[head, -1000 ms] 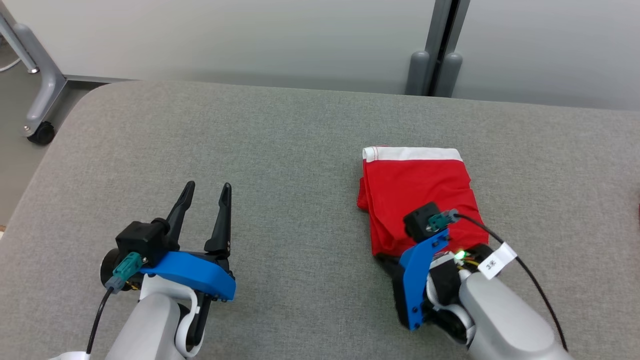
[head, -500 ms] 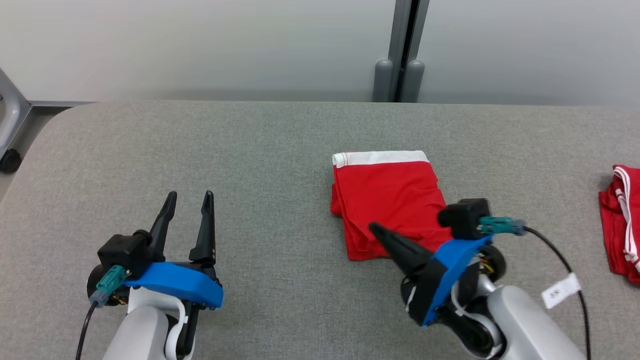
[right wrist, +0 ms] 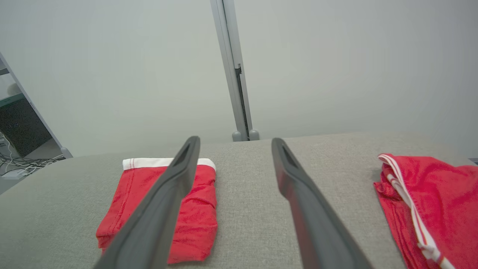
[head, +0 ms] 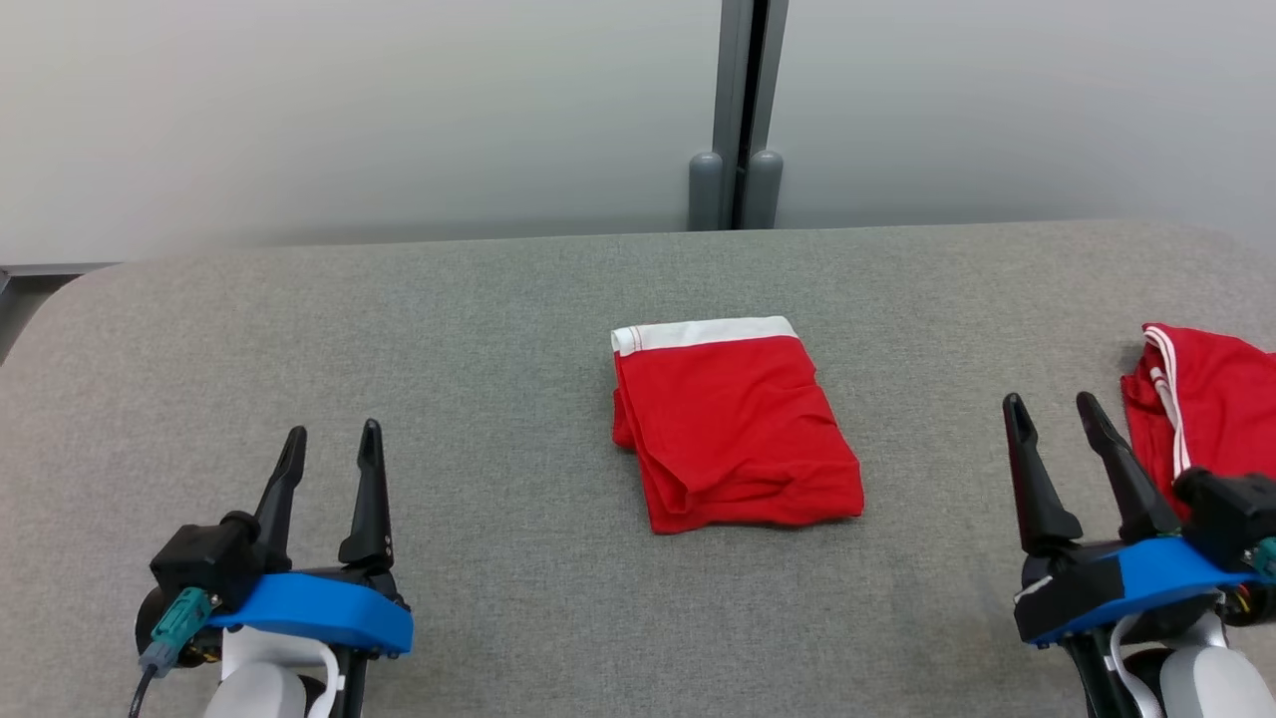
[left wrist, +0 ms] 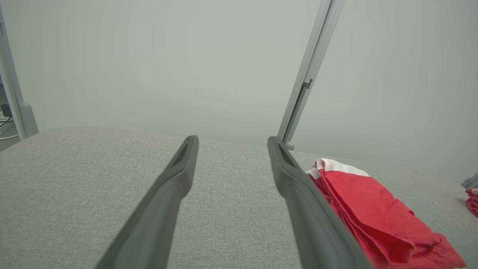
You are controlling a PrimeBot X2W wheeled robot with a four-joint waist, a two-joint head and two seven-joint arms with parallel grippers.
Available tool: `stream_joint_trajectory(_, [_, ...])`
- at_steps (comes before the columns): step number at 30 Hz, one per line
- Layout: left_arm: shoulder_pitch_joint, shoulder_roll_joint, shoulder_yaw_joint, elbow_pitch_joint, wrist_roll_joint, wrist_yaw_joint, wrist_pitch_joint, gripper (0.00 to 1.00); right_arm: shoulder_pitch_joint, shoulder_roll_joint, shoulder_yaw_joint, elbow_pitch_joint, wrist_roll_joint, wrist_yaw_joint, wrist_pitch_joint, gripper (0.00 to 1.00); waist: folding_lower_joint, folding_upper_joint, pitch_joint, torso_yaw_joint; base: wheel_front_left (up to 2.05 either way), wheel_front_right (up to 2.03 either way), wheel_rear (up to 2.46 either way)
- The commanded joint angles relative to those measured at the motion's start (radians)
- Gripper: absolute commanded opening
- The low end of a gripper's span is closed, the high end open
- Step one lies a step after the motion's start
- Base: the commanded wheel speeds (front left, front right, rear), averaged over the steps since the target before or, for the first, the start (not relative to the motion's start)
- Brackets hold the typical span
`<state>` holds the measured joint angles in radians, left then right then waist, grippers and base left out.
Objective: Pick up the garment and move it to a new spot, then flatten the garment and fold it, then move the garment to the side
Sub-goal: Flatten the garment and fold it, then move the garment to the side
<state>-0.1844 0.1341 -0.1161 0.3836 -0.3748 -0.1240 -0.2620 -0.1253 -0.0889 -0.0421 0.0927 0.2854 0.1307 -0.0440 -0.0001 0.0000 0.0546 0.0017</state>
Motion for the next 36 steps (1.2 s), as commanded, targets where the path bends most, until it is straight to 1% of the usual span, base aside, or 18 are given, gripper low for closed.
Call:
stream_joint_trajectory(1, [0.013,0.002,0.011,-0.01,0.009,0.001,-0.004,1.0,0.023,0.007,-0.015,-0.009,-0.015,0.0,-0.009,1.0,0.0001,0.0,-0.008,-0.009,0.0,0.0,0.0])
stream_joint_trajectory(4, [0.039,-0.003,0.037,-0.029,0.019,0.002,-0.004,1.0,0.051,0.014,-0.05,-0.026,-0.045,0.0,-0.016,1.0,0.0001,0.0,-0.019,-0.023,0.0,0.0,0.0])
stream_joint_trajectory(8, [0.077,-0.009,0.07,-0.048,0.037,0.002,-0.004,1.0,0.08,0.009,-0.059,-0.019,-0.069,0.0,-0.002,1.0,0.0001,0.0,-0.034,-0.037,0.0,0.0,0.0])
stream_joint_trajectory(12, [0.099,-0.012,0.093,-0.051,0.053,0.001,-0.004,1.0,0.088,-0.01,-0.039,0.004,-0.082,0.0,0.012,1.0,0.0001,0.0,-0.042,-0.045,0.0,0.0,0.0])
stream_joint_trajectory(16, [0.108,-0.018,0.104,-0.041,0.066,-0.002,-0.004,1.0,0.058,-0.036,-0.005,0.044,-0.078,0.0,-0.016,1.0,0.0001,0.0,-0.042,-0.044,0.0,0.0,0.0])
stream_joint_trajectory(23, [0.087,-0.023,0.1,-0.013,0.076,-0.005,-0.004,1.0,0.033,-0.046,0.018,0.104,-0.07,0.0,-0.053,1.0,0.0001,0.0,-0.038,-0.037,0.0,0.0,0.0])
stream_joint_trajectory(36, [0.08,-0.025,0.102,-0.006,0.08,-0.007,-0.004,1.0,0.019,-0.047,0.029,0.141,-0.053,0.0,-0.068,1.0,0.0001,0.0,-0.036,-0.036,0.0,0.0,0.0])
